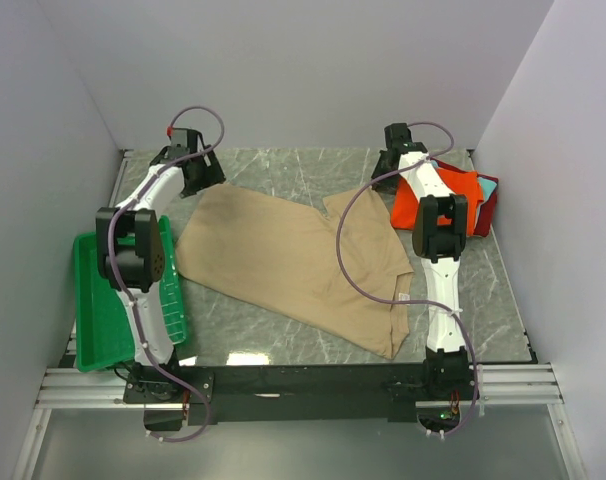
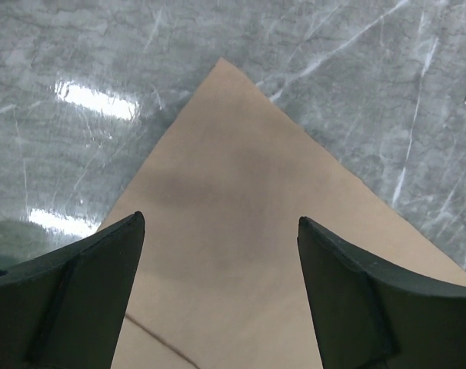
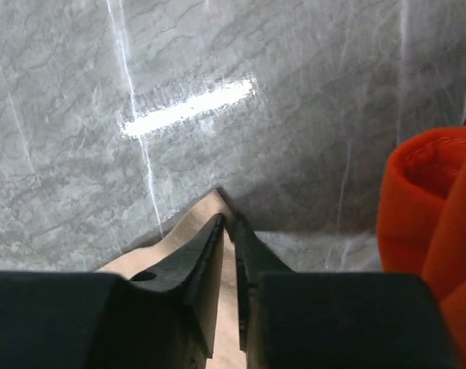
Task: Fold and stack the t-shirts
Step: Fold the tshirt
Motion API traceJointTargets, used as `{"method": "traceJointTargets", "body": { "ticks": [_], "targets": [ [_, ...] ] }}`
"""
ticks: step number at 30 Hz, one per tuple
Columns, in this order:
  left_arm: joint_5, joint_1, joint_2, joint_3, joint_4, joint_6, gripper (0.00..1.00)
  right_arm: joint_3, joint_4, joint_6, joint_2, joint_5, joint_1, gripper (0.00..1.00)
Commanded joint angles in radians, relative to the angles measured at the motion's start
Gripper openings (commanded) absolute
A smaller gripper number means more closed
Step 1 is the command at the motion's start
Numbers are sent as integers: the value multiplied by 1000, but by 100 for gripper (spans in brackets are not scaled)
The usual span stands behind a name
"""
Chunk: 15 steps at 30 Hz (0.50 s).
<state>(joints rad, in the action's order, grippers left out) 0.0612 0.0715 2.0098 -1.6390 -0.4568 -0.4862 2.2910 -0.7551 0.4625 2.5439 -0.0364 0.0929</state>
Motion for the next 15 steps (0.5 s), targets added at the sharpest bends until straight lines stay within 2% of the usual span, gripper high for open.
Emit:
{"method": "traceJointTargets", "body": {
  "ticks": [1, 2, 5, 9, 15],
  "targets": [
    [26, -4, 33, -86, -8, 29, 86, 35, -4, -15, 18, -17, -2, 17],
    [32, -4, 44, -99, -13, 35, 85, 27, 3, -13, 16, -19, -2, 16],
    [55, -4, 92, -160, -28, 44, 81, -17, 31, -8, -14, -11, -2, 0],
    [104, -4, 162, -257, -57, 60, 73, -146, 120, -1, -91, -11, -2, 0],
    [108, -15, 248, -347, -56, 66, 56, -206, 146, -5, -155, -17, -2, 0]
  ]
}}
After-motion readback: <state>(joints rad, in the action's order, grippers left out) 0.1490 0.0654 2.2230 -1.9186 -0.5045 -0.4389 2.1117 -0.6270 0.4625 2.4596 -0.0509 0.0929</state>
